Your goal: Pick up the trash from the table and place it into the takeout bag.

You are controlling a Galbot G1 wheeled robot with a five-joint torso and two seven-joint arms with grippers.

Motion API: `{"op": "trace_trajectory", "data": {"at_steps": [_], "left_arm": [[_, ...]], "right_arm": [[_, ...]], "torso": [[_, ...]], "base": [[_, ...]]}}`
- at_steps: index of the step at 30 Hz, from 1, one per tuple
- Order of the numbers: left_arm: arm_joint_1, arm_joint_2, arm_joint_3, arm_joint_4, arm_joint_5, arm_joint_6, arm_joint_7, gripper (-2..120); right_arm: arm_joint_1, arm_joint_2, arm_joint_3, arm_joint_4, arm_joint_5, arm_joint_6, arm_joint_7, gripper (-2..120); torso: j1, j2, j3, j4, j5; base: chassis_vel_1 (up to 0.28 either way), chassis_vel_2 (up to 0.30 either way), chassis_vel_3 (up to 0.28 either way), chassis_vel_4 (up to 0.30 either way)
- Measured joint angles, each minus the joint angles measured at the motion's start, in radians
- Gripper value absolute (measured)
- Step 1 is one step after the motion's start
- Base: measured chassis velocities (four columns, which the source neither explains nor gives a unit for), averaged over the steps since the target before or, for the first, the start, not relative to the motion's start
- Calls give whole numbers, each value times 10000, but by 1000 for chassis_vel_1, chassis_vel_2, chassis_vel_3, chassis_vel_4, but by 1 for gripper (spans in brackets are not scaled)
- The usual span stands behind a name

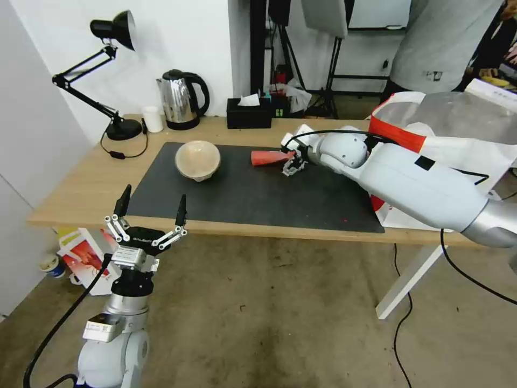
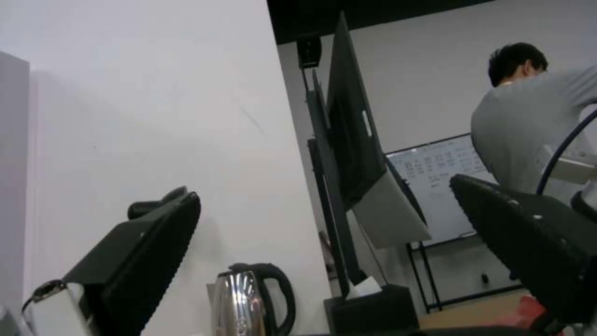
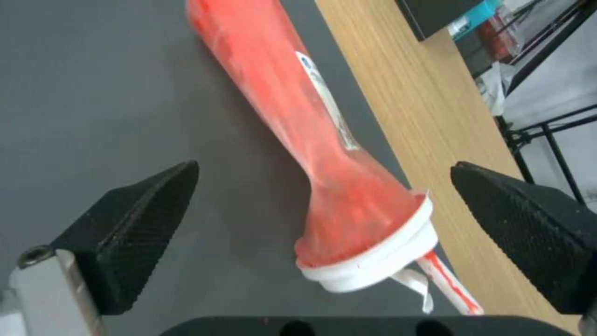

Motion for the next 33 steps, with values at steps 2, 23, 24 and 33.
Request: {"op": "trace_trajectory", "data": {"at_steps": [2, 23, 24, 33], "left_arm": [[14, 0, -23, -22, 0, -4, 4, 100], [66, 0, -176, -42, -37, -65, 18, 100], [66, 0, -176, -42, -37, -65, 18, 100], [78, -20, -184, -36, -30, -65, 28, 100]], "right_arm": [[0, 68, 1, -79, -60, 1, -47, 100], [-302, 712, 229, -1237, -885, 7, -476, 100], [-302, 712, 229, -1237, -885, 7, -476, 100], [-308, 998, 300, -1782, -1435, 40, -767, 100]], "torso": [[0, 0, 0, 0, 0], [0, 0, 0, -1, 0], [0, 0, 0, -1, 0], [0, 0, 0, -1, 1]], "base": [[0, 0, 0, 0], [0, 0, 0, 0], [0, 0, 0, 0], [0, 0, 0, 0]]}}
